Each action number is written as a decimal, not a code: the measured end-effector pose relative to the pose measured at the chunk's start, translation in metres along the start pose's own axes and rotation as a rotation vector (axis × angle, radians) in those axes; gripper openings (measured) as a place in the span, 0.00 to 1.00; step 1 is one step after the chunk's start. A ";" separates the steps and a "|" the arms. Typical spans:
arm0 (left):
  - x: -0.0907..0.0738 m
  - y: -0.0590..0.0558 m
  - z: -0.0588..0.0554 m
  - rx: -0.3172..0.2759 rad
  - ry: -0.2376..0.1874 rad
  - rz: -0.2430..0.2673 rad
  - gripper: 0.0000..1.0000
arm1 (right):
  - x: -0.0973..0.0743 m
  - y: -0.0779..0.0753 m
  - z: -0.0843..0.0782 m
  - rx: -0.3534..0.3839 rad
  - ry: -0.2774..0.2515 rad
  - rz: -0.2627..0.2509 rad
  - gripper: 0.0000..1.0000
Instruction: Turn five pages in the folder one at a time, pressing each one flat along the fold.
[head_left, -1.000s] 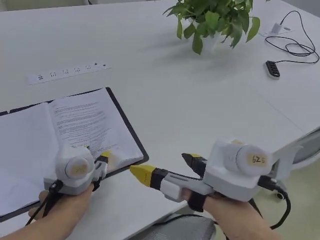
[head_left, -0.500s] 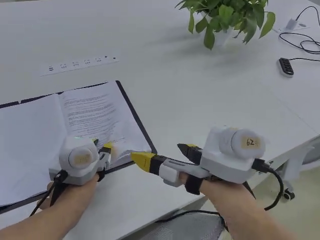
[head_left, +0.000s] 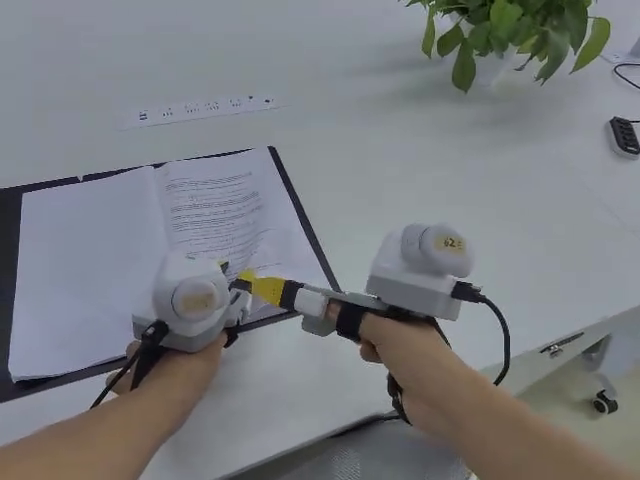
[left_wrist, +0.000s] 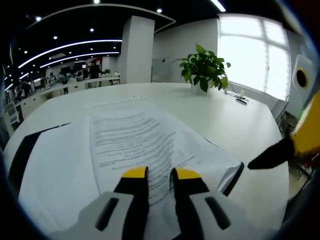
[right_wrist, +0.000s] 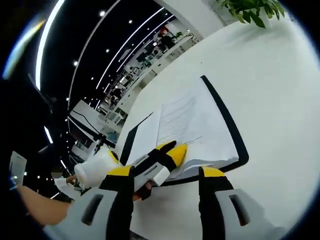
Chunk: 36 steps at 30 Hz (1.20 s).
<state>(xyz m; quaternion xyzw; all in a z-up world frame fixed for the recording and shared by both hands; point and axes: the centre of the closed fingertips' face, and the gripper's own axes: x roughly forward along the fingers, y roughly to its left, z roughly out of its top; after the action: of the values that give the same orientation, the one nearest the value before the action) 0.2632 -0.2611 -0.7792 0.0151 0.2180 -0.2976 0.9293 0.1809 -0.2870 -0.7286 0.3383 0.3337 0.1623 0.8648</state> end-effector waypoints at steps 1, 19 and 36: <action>0.000 0.000 0.000 0.002 0.000 0.000 0.18 | 0.004 -0.001 -0.001 0.009 -0.001 0.000 0.49; 0.000 0.000 0.000 -0.002 -0.002 0.002 0.18 | 0.028 -0.045 0.009 0.134 -0.092 -0.155 0.27; 0.001 -0.002 0.000 0.004 0.008 -0.011 0.20 | 0.023 -0.060 0.011 0.129 -0.144 -0.216 0.00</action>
<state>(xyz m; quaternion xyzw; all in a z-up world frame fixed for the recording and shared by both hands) 0.2626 -0.2630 -0.7791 0.0169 0.2211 -0.3030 0.9268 0.2091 -0.3238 -0.7750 0.3659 0.3148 0.0219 0.8755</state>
